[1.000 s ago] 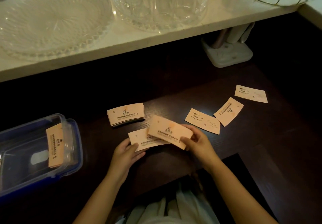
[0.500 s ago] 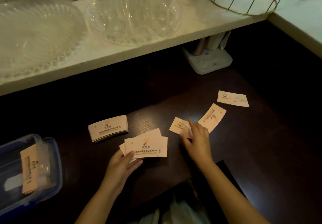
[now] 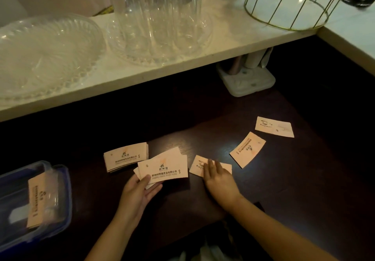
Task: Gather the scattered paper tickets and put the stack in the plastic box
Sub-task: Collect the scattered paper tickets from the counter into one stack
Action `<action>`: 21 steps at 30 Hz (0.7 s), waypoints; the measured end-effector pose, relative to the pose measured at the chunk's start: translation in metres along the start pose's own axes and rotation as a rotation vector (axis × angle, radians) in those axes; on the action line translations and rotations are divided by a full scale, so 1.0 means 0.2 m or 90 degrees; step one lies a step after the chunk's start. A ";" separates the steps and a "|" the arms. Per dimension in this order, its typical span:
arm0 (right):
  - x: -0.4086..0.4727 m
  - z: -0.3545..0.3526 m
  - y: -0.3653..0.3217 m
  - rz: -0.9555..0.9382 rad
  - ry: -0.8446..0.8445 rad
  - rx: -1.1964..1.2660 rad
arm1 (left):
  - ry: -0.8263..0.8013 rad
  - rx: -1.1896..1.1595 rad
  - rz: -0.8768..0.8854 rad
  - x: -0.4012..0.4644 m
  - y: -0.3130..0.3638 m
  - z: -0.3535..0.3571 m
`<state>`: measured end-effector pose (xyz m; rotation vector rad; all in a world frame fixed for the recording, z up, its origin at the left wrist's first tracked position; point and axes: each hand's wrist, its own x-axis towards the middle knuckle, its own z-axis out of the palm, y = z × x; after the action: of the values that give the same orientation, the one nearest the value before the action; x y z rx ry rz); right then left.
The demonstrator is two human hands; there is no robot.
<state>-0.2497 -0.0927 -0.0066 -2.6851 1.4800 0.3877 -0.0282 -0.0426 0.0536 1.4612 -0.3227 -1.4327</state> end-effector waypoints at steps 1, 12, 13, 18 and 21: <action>-0.02 0.02 0.00 -0.034 -0.011 -0.022 | 0.001 0.001 0.001 0.00 0.00 0.00; -0.06 -0.20 0.24 0.187 0.154 0.660 | 0.010 -0.003 0.013 0.00 0.02 0.01; -0.06 -0.23 0.24 0.227 0.152 0.772 | 0.011 0.009 0.021 0.00 0.02 0.02; -0.09 -0.34 0.17 0.167 0.096 0.922 | -0.023 0.102 0.034 -0.01 0.03 0.07; -0.07 -0.37 0.13 0.169 0.100 0.891 | -0.077 0.136 0.023 -0.03 0.01 0.15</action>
<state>-0.2639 -0.1076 0.0709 -1.4088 1.3129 -0.6496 -0.0540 -0.0528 0.0661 1.5328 -0.5906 -1.4956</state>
